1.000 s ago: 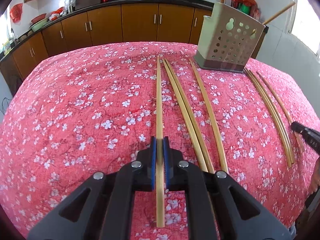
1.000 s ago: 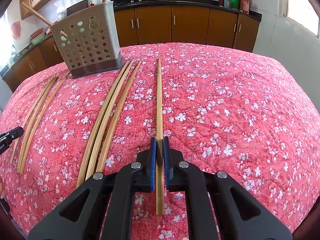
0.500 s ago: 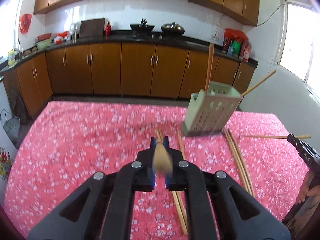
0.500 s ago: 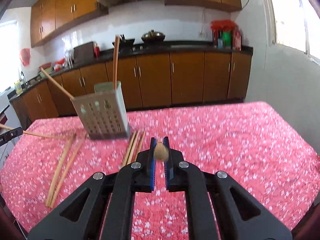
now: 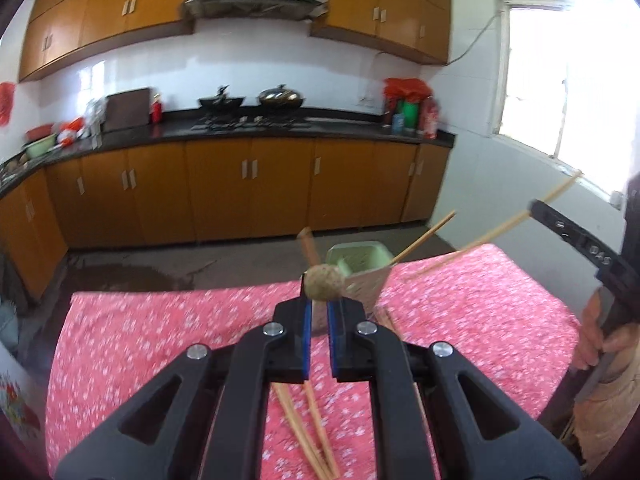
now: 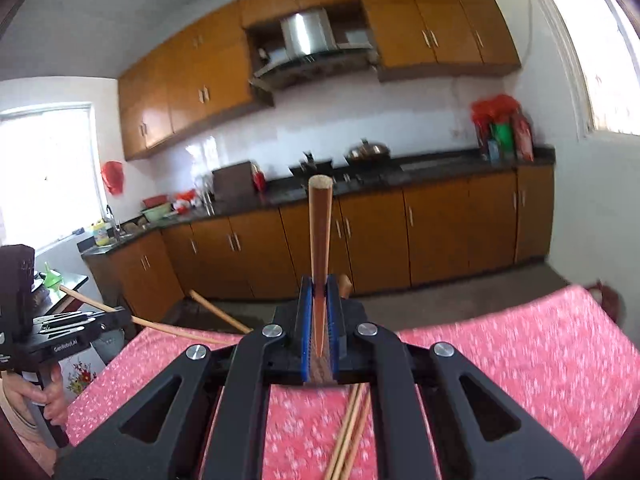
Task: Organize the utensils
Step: 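Raise the right gripper's chopstick upright into the holder while the left gripper inserts its own, then open the right gripper to release its chopstick while the left gripper releases its own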
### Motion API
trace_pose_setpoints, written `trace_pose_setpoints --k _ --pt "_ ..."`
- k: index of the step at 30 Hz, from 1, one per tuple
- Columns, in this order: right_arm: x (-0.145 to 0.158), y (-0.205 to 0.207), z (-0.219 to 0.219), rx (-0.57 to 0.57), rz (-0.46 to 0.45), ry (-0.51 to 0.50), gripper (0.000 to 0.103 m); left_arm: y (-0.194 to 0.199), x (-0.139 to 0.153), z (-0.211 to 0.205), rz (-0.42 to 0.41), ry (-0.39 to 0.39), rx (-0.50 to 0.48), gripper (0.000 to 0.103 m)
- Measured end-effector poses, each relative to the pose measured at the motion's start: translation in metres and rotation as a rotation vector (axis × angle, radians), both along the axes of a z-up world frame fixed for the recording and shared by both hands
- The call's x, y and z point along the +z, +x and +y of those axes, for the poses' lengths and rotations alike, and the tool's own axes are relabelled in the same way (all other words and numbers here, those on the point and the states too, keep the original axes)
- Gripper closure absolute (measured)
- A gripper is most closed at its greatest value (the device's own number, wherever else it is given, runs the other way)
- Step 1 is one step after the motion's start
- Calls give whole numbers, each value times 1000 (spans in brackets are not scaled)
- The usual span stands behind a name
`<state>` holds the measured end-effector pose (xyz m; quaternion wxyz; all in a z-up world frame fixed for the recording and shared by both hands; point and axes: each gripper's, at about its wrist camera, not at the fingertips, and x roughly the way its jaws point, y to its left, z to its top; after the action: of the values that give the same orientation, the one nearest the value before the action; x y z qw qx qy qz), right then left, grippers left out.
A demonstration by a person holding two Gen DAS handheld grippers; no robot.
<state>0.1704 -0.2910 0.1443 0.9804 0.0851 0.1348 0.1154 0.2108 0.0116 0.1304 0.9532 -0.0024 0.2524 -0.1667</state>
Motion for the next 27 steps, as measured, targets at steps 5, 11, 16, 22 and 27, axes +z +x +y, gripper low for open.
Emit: trace_pose_setpoints --k 5,11,16,22,27 --pt "11 24 17 2 -31 -22 95 18 25 -25 -37 19 -21 95" --pt "1 64 28 -9 35 -50 95 64 22 -51 47 90 -31 95" --pt "-17 90 27 -5 130 -30 95 93 11 -58 115 110 -40 95" --pt "-29 105 32 -1 176 -42 95 109 -3 -69 159 145 -31 95" --pt "-35 108 37 -2 200 -46 95 123 -12 -66 187 129 -23 94"
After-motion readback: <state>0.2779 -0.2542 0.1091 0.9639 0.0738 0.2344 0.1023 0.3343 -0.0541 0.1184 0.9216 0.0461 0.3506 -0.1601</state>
